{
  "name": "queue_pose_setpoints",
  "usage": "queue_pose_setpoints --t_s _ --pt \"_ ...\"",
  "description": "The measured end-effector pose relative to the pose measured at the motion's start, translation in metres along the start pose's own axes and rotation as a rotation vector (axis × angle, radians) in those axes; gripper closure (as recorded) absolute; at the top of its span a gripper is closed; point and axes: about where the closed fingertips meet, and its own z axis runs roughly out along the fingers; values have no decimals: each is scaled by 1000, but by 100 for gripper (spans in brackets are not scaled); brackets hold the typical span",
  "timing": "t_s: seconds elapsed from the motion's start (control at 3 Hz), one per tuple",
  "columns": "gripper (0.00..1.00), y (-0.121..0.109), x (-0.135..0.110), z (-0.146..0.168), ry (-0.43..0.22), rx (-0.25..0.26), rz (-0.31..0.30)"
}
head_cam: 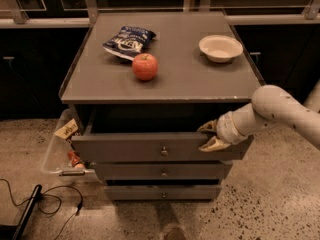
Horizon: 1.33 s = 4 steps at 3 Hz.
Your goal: Open top drawer
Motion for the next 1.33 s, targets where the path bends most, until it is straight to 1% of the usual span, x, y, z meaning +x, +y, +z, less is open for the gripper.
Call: queue_pose_setpoints --t_s 0.33,0.67,1.0,1.33 --pt "100 2 -1 -2 0 -1 -1" --pt "100 14 -2 -5 -4 -2 -2" --pt "81 14 -2 -5 -4 -2 -2" --pt "58 12 -6 -11 -28 -18 -9"
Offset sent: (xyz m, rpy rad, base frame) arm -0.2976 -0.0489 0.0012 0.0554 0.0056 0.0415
